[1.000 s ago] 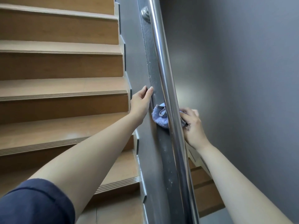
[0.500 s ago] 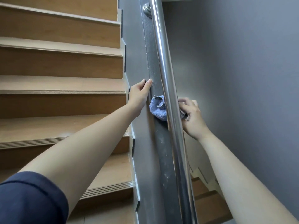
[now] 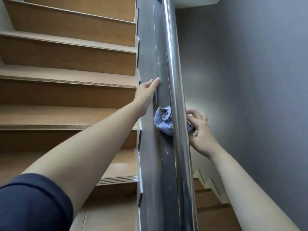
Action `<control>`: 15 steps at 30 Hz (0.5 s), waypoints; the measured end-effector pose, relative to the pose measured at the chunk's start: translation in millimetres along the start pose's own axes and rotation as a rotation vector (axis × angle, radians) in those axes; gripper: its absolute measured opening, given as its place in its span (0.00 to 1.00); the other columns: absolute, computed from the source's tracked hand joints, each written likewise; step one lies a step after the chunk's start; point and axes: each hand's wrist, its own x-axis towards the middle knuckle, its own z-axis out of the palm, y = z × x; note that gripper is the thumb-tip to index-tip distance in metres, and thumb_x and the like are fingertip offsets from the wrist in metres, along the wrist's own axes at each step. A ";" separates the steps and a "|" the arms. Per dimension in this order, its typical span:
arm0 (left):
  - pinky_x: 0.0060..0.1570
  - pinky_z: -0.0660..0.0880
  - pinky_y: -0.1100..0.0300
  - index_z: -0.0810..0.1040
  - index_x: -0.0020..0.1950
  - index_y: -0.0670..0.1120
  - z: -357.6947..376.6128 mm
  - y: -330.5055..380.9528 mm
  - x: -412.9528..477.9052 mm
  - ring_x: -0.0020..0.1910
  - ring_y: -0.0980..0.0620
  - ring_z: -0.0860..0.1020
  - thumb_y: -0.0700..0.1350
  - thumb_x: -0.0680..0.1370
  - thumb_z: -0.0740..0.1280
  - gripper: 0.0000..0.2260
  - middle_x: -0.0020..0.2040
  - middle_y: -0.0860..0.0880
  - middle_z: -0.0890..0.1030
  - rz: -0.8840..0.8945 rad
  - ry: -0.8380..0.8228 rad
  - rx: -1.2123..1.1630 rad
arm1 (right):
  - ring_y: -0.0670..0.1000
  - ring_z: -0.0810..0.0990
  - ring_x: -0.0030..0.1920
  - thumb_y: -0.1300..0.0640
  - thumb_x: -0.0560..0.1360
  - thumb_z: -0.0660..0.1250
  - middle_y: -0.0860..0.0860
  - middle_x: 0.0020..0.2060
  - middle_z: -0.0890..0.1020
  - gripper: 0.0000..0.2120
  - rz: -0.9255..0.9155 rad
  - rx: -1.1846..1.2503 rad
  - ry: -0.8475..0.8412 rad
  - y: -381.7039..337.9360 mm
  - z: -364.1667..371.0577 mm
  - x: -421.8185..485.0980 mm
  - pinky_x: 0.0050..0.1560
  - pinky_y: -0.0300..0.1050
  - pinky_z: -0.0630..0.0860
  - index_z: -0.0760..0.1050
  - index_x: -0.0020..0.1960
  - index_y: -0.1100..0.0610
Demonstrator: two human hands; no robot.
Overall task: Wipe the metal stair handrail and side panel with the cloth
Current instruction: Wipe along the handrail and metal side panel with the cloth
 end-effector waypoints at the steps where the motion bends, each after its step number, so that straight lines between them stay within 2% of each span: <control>1: 0.75 0.63 0.51 0.73 0.71 0.41 0.2 -1.4 -4.9 0.73 0.49 0.69 0.54 0.78 0.66 0.25 0.73 0.46 0.72 -0.005 0.004 -0.003 | 0.53 0.68 0.54 0.78 0.68 0.66 0.46 0.54 0.75 0.24 0.001 0.019 -0.020 -0.3 0.7 -12.0 0.56 0.23 0.60 0.81 0.56 0.55; 6: 0.76 0.61 0.48 0.72 0.71 0.40 0.8 -10.3 -24.2 0.74 0.46 0.67 0.53 0.78 0.66 0.25 0.74 0.43 0.71 -0.040 -0.012 -0.032 | 0.46 0.68 0.56 0.65 0.71 0.67 0.42 0.56 0.75 0.19 -0.025 0.125 -0.088 -0.6 3.3 -77.9 0.59 0.26 0.62 0.79 0.58 0.48; 8: 0.75 0.62 0.50 0.71 0.72 0.40 0.3 -14.0 -30.3 0.74 0.47 0.68 0.53 0.78 0.66 0.26 0.74 0.44 0.71 -0.044 -0.013 -0.047 | 0.44 0.68 0.58 0.65 0.69 0.65 0.40 0.57 0.75 0.20 -0.026 0.121 -0.091 -0.3 5.8 -98.6 0.60 0.28 0.63 0.80 0.56 0.47; 10: 0.75 0.63 0.50 0.70 0.72 0.40 -0.5 -17.3 -35.8 0.74 0.48 0.68 0.52 0.78 0.67 0.26 0.74 0.45 0.71 -0.052 -0.014 -0.052 | 0.45 0.68 0.58 0.66 0.68 0.65 0.41 0.57 0.76 0.21 -0.016 0.110 -0.082 1.5 7.1 -106.6 0.60 0.28 0.64 0.80 0.56 0.48; 12: 0.75 0.62 0.50 0.70 0.72 0.40 -1.3 -20.3 -41.4 0.74 0.48 0.68 0.53 0.78 0.67 0.27 0.73 0.44 0.72 -0.063 -0.019 -0.053 | 0.46 0.69 0.55 0.63 0.70 0.66 0.43 0.56 0.77 0.17 -0.016 0.094 -0.070 0.1 5.1 -99.9 0.59 0.28 0.64 0.81 0.56 0.50; 13: 0.75 0.62 0.50 0.70 0.72 0.40 -1.6 -21.2 -44.2 0.74 0.48 0.68 0.53 0.78 0.67 0.27 0.73 0.44 0.72 -0.065 -0.020 -0.052 | 0.48 0.69 0.54 0.61 0.71 0.67 0.45 0.56 0.77 0.15 -0.014 0.081 -0.061 -1.0 4.2 -92.4 0.58 0.29 0.65 0.81 0.56 0.52; 15: 0.75 0.63 0.51 0.71 0.72 0.40 -1.8 -23.5 -50.4 0.73 0.48 0.69 0.53 0.77 0.67 0.27 0.73 0.44 0.72 -0.070 -0.021 -0.043 | 0.54 0.70 0.54 0.64 0.71 0.69 0.50 0.55 0.78 0.14 0.005 0.045 -0.017 -4.5 3.3 -72.5 0.58 0.31 0.66 0.81 0.56 0.56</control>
